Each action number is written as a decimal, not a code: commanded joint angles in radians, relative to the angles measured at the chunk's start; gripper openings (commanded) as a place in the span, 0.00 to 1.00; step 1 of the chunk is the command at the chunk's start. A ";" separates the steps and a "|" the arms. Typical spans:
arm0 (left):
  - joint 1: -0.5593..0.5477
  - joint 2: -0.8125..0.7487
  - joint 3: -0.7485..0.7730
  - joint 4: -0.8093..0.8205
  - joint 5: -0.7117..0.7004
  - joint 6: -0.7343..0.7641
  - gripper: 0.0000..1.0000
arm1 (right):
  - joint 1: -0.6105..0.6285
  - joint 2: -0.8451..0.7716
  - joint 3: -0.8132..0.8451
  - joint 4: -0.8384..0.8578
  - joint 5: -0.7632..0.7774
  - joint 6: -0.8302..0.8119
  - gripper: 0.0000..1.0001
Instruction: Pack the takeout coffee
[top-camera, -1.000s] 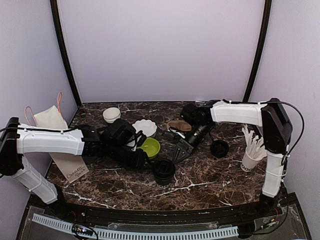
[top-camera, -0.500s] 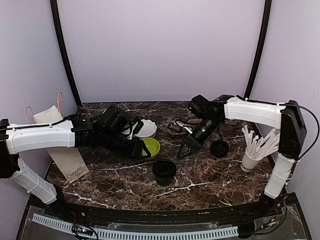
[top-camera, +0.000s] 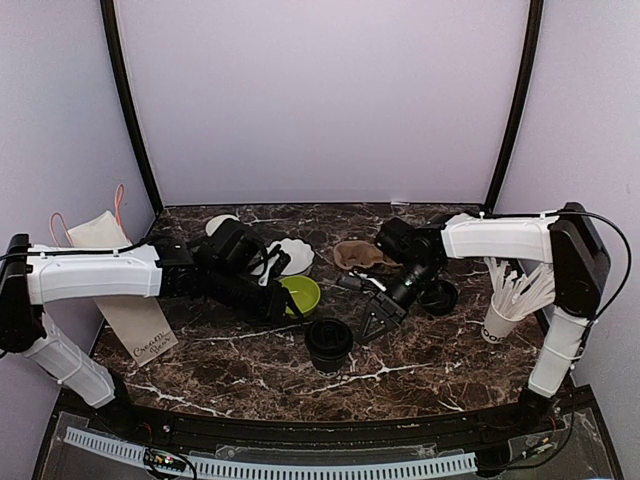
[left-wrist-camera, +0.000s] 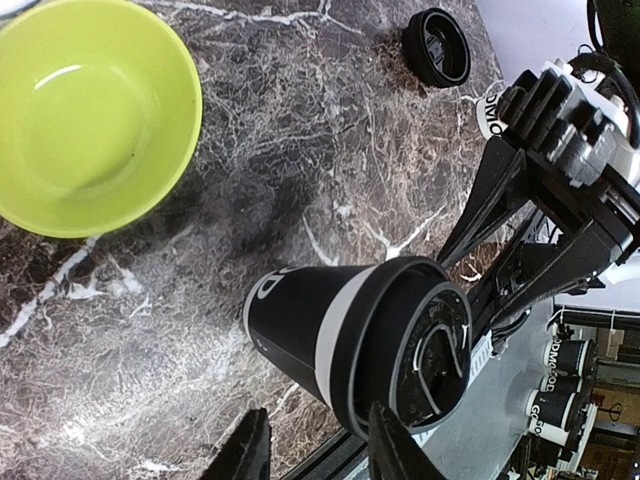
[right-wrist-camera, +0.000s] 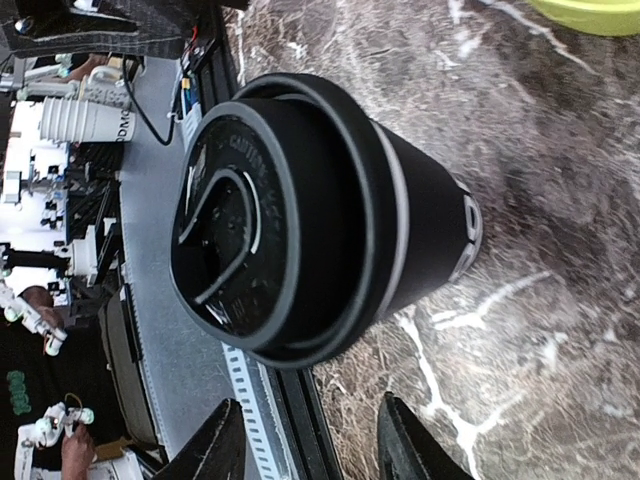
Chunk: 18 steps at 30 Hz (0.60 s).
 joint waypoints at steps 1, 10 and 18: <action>-0.001 0.016 -0.024 0.038 0.045 -0.015 0.35 | 0.033 0.043 0.033 0.007 -0.050 -0.002 0.47; 0.000 0.050 -0.043 0.091 0.073 -0.020 0.33 | 0.049 0.093 0.068 -0.008 -0.026 0.001 0.46; -0.001 0.056 -0.043 0.099 0.073 -0.018 0.33 | 0.049 0.117 0.083 -0.012 -0.012 0.009 0.46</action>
